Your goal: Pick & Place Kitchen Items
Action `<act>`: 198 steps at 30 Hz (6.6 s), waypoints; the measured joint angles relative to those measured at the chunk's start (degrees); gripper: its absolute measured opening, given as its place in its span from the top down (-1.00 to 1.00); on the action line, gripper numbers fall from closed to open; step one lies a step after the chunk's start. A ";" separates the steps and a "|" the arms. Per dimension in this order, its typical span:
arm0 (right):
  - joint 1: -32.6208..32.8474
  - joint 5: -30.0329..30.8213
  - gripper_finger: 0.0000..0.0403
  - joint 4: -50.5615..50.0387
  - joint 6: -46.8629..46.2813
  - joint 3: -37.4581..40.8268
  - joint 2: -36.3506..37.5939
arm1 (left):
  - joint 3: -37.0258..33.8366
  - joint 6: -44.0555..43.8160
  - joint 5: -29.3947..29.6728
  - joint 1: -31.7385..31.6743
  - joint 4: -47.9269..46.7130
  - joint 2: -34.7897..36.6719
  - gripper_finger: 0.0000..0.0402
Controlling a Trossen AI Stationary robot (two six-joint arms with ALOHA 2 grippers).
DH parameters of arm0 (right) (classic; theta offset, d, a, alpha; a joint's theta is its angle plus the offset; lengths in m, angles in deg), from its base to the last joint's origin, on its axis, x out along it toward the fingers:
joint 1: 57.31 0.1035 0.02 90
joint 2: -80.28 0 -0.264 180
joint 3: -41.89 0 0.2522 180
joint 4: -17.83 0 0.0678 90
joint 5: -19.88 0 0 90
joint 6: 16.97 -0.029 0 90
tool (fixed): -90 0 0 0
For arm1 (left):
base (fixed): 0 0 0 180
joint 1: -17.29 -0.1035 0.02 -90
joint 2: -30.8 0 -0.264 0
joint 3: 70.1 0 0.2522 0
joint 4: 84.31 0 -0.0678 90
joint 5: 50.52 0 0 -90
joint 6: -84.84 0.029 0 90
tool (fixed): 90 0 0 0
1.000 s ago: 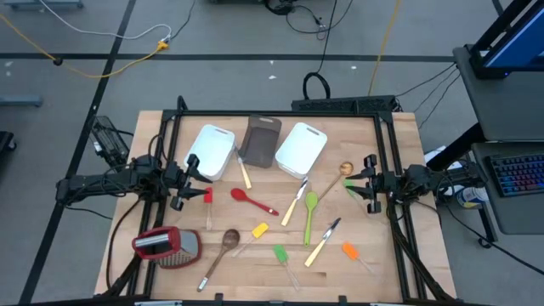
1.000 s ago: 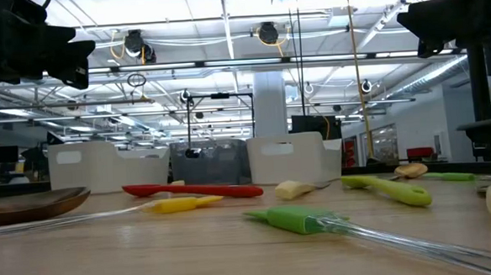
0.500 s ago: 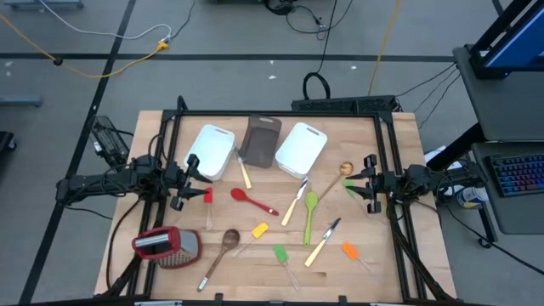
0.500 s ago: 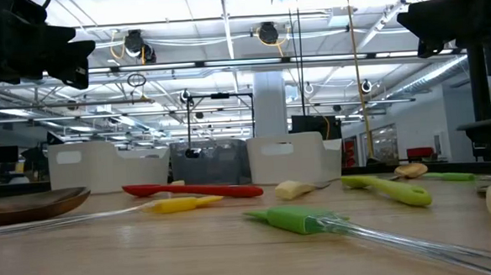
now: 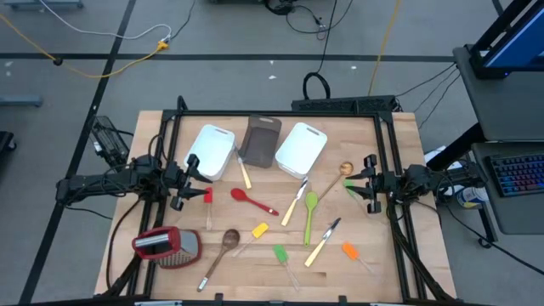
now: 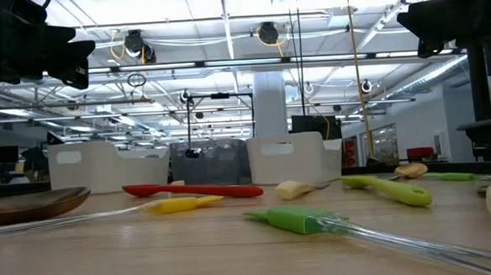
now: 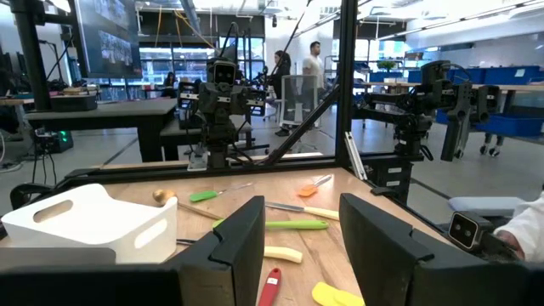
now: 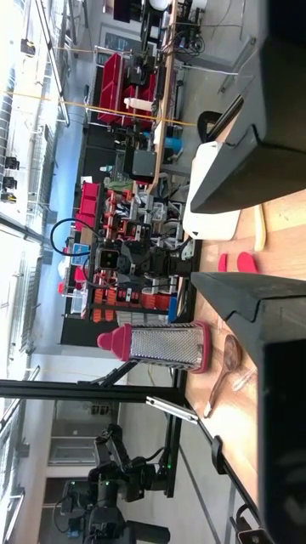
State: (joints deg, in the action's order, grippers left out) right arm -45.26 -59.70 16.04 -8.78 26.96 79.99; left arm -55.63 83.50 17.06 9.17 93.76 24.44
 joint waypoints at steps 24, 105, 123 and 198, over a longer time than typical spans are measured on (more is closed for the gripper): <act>0.00 0.00 0.43 0.00 0.00 0.00 0.00 | 0.00 0.00 -0.01 0.01 -0.01 0.00 0.21; 0.00 0.00 0.43 0.34 0.00 0.00 0.00 | 1.15 -5.22 20.96 0.00 12.19 -0.85 0.21; 0.00 0.21 0.43 12.65 9.50 0.02 0.00 | 20.75 -6.96 22.53 0.00 2.43 -28.11 0.21; -2.74 6.03 0.04 51.42 10.58 -5.79 -49.03 | 45.68 8.51 17.67 10.39 -14.62 -93.36 0.31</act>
State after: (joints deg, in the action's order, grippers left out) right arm -48.00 -53.67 67.45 1.80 21.17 30.96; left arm -9.95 92.00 34.73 19.56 79.14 -68.92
